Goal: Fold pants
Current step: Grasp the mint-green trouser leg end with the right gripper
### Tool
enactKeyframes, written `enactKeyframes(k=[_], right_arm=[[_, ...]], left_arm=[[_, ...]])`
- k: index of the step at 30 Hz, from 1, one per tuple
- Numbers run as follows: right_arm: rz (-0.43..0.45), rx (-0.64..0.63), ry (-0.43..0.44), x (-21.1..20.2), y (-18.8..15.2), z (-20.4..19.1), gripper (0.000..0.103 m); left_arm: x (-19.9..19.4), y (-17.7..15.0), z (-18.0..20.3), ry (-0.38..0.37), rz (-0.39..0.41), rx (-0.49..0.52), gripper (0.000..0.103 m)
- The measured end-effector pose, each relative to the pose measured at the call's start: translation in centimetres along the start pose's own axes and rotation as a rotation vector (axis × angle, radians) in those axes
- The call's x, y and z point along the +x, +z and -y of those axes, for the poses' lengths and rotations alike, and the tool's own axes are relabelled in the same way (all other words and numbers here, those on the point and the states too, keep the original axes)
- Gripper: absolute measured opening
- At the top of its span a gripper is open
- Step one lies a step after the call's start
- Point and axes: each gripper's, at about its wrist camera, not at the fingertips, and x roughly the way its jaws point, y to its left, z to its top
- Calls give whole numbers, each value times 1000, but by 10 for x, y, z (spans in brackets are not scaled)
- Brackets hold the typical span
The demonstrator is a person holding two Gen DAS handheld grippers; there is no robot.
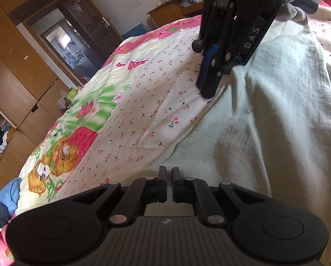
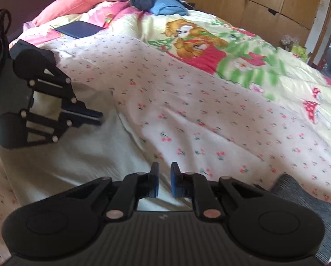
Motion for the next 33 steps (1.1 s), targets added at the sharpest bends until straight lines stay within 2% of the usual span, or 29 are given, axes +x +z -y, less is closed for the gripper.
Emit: enactKeyframes(k=[5, 6, 9, 12, 15, 18, 22, 27, 31, 33], right_arm=[[-41, -44, 61, 49, 20, -22, 14], [-50, -60, 63, 54, 23, -25, 14], [-91, -85, 56, 65, 26, -29, 25], [-120, -88, 68, 67, 27, -27, 25], [-134, -94, 58, 61, 26, -28, 20], [-146, -113, 14, 56, 22, -32, 2], [-115, -71, -1, 51, 24, -28, 0], [-41, -38, -78, 44, 33, -19, 0], [-95, 7, -57, 60, 32, -14, 2], [-80, -5, -85, 58, 29, -17, 6]], left_arm=[[-4, -7, 0, -5, 23, 9, 23], [-5, -9, -2, -7, 31, 1, 24], [-8, -14, -5, -8, 45, -9, 25], [-8, -19, -7, -2, 50, -18, 29], [-6, -23, -11, -1, 51, -36, 30], [-4, -26, -10, 6, 56, -40, 30], [-2, -25, -9, 13, 58, -41, 30], [-4, -23, -9, 50, 83, -28, 31], [9, -26, -11, 45, 31, -37, 37], [12, -33, -7, 66, 13, -11, 38]])
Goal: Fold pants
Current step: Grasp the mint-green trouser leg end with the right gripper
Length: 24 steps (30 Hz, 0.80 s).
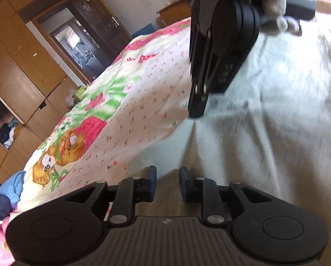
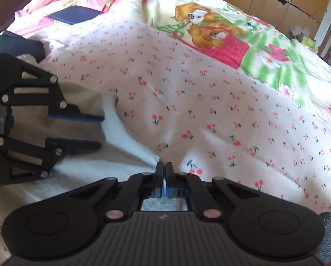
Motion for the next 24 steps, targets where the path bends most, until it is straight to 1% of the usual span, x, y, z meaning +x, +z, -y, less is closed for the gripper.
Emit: enactKeyframes(k=[2, 3, 5, 7, 9, 10, 12, 13, 14, 16, 17, 18, 19, 20, 21, 22, 23, 24], right_arm=[[49, 34, -26, -14, -5, 3, 9], [75, 62, -34, -23, -9, 5, 10], [122, 99, -50, -46, -22, 6, 10], [127, 132, -32, -64, -43, 5, 10], [94, 163, -42, -74, -69, 3, 11], [61, 189, -51, -74, -84, 5, 11], [-33, 284, -106, -68, -113, 15, 15], [-61, 341, -118, -69, -127, 21, 15], [-56, 391, -112, -75, -140, 25, 14], [-19, 474, -123, -94, -159, 28, 15], [9, 493, -136, -105, -166, 27, 15], [42, 500, -144, -114, -171, 24, 15], [67, 507, -145, -122, -175, 21, 15], [90, 526, -137, -129, -180, 17, 15], [112, 550, -131, -134, -186, 15, 16], [128, 578, -121, -139, -195, 13, 17], [129, 604, -119, -140, -204, 12, 19], [125, 641, -142, -141, -213, 13, 21]], left_arm=[[-4, -2, 0, 23, -3, 1, 39], [-9, -2, -1, 31, -2, -14, 40], [-17, -1, -3, 34, 7, -45, 41], [-26, -1, 1, 29, 14, -57, 42], [-30, -4, 9, 16, -2, -66, 43], [-32, -5, 15, 9, -14, -66, 43], [-39, -4, 28, 19, -22, -45, 43], [-45, -1, 32, 10, -25, -36, 43], [-51, 1, 35, -5, -23, -31, 43], [-62, 7, 45, -50, -29, 3, 43], [-66, 8, 51, -43, -30, 41, 43], [-69, 10, 59, -11, -25, 94, 43], [-72, 14, 64, 10, -18, 121, 43], [-74, 19, 65, 15, -11, 121, 43], [-77, 28, 65, 1, -4, 95, 44], [-79, 36, 65, -27, 0, 57, 44], [-80, 42, 68, -59, 1, 25, 47], [-77, 48, 74, -99, -8, 13, 52]])
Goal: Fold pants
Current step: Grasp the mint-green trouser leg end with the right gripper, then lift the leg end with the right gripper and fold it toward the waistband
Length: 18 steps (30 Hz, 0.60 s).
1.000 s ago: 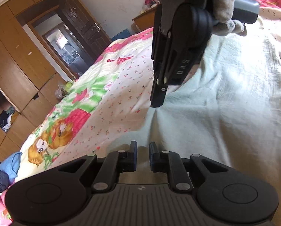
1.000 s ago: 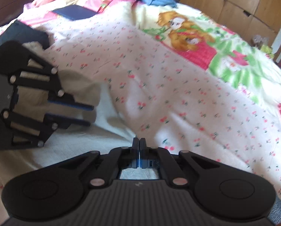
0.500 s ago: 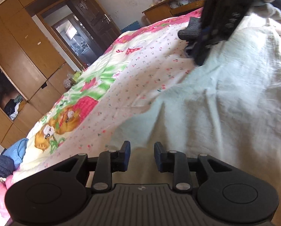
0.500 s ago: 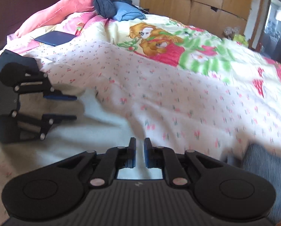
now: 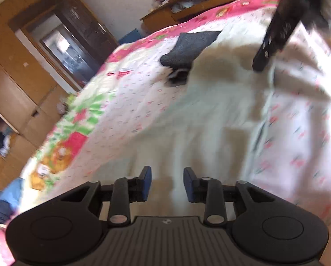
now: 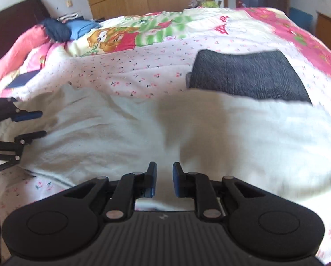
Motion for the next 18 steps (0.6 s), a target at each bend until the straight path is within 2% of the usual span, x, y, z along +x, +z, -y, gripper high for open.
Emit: enactKeyframes(k=[2, 4, 6, 8, 11, 14, 18], right_arm=[[-1, 107, -34, -6, -13, 21, 21], [55, 229, -42, -26, -26, 45, 19], [121, 329, -90, -49, -39, 66, 24], [192, 449, -113, -68, -54, 91, 24], [279, 605, -96, -73, -65, 124, 24], [365, 688, -81, -69, -63, 143, 24], [405, 735, -83, -61, -53, 158, 24]], left_arm=[[14, 3, 19, -48, -61, 45, 53], [22, 0, 36, -25, -82, 109, 51], [19, 3, 41, -7, -84, 147, 51], [17, 9, 37, -22, -89, 118, 51], [18, 17, 35, -23, -102, 98, 52], [19, 26, 41, -13, -113, 109, 52], [16, 36, 51, -20, -111, 159, 53]])
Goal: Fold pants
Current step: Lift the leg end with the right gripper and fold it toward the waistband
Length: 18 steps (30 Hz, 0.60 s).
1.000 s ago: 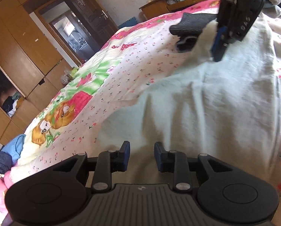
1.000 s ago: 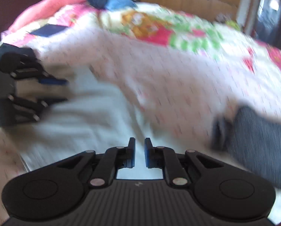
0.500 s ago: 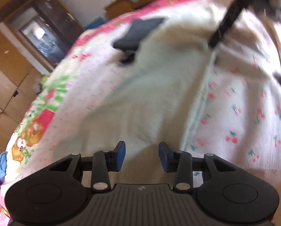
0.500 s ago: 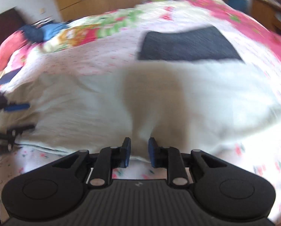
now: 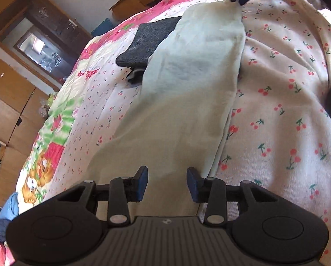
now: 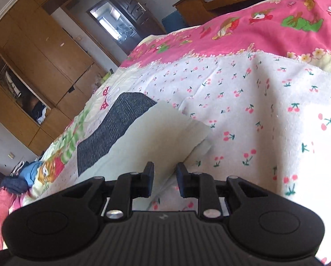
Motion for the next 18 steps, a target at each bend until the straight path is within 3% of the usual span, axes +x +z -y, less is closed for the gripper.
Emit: enactKeyframes(k=[4, 7, 11, 16, 18], right_arm=[[-10, 65, -21, 3, 6, 11, 9], [8, 128, 0, -2, 8, 22, 3], [36, 215, 44, -16, 6, 33, 2], [19, 239, 21, -15, -6, 42, 2], [29, 274, 7, -15, -7, 43, 8]], left_arm=[[2, 9, 2, -4, -4, 15, 53], [4, 14, 4, -6, 0, 23, 53], [5, 17, 7, -16, 3, 36, 53], [9, 17, 11, -21, 6, 45, 53], [8, 17, 11, -19, 9, 45, 53]])
